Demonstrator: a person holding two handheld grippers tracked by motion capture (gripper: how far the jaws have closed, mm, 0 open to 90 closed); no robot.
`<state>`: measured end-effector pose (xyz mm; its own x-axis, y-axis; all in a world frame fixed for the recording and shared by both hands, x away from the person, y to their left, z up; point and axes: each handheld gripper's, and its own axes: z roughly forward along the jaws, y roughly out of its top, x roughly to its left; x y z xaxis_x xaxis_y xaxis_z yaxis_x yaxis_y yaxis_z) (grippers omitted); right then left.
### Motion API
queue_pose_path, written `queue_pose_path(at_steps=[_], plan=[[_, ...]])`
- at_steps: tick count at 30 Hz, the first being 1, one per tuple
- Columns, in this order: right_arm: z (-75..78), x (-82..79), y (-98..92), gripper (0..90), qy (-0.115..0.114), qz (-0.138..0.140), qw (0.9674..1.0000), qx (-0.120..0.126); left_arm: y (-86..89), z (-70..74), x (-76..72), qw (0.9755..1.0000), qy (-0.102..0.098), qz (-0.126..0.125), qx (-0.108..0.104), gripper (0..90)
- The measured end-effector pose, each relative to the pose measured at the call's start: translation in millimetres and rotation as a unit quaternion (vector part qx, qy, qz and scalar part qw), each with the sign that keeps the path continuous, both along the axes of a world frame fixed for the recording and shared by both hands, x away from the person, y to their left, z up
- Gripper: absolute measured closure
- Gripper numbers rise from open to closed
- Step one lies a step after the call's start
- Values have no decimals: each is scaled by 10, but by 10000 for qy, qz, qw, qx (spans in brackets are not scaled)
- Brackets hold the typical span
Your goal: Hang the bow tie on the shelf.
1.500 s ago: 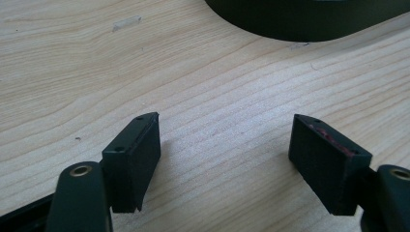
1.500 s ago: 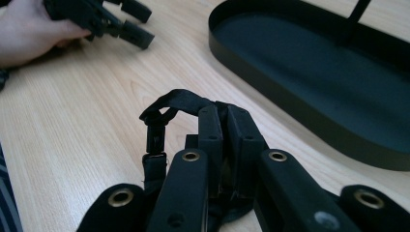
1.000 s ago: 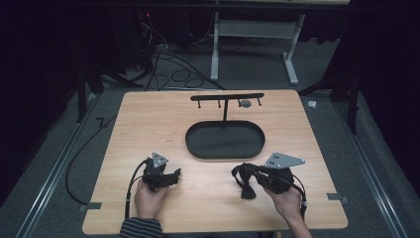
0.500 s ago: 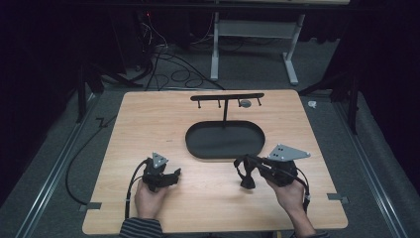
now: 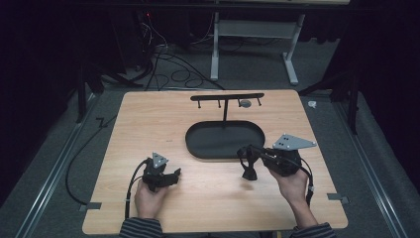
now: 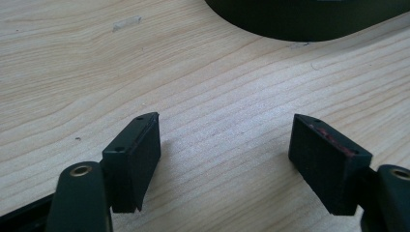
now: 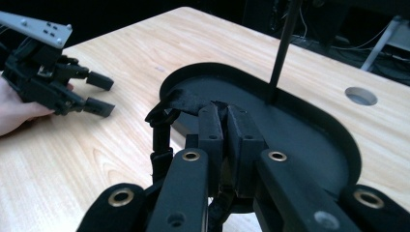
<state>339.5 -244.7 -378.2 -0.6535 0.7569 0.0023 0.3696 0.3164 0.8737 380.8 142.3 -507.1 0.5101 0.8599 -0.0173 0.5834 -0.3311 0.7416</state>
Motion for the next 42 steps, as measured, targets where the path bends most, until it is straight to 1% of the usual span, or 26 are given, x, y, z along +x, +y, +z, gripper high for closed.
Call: queue_pose_path(at_steps=[4,8,9,12,15,16,17,18,22,23,25,28,29,33,35,40,41,42], plan=[[51,48,-3,870,-50,-72,10000,36,0,0,0,10000,0,-1,1,275],[67,91,-2,871,-26,-103,9999,52,0,0,0,10000,1,-1,0,276],[75,125,-4,870,-27,-124,9999,41,1,0,0,10000,1,1,-7,276],[87,156,-8,870,-30,-160,9999,55,1,0,0,10000,0,2,-8,276],[121,227,-28,870,-69,-262,9996,111,1,0,0,10000,-1,1,-7,276],[121,227,-28,870,-69,-262,9996,111,1,0,0,10000,-1,1,-7,276],[142,263,-39,870,-59,-322,9994,110,1,0,0,10000,1,3,-9,275],[142,263,-39,870,-59,-322,9994,110,1,0,0,10000,1,3,-9,276],[172,344,-40,870,-39,-398,9991,122,3,1,1,10000,9,-5,-8,276],[180,379,-38,870,-56,-399,9991,125,3,1,1,10000,9,-4,-9,276],[185,391,-37,870,-42,-421,9990,110,3,1,1,10000,9,-4,-9,276],[192,433,-36,870,-33,-433,9989,156,3,1,1,10000,10,-4,-8,277],[196,463,-35,870,7,-437,9989,162,4,1,1,10000,12,-3,-12,279],[223,528,-39,870,1,-459,9988,148,4,1,2,10000,11,-4,-11,279],[238,562,-42,870,8,-479,9987,194,5,1,2,10000,13,-3,-17,278],[283,628,-27,870,14,-529,9985,143,6,0,2,10000,13,5,-32,276],[308,670,-17,870,-10,-555,9984,75,5,1,1,10000,18,0,-24,275],[308,670,-17,870,-10,-555,9984,75,4,1,1,10000,16,-1,-20,275]])
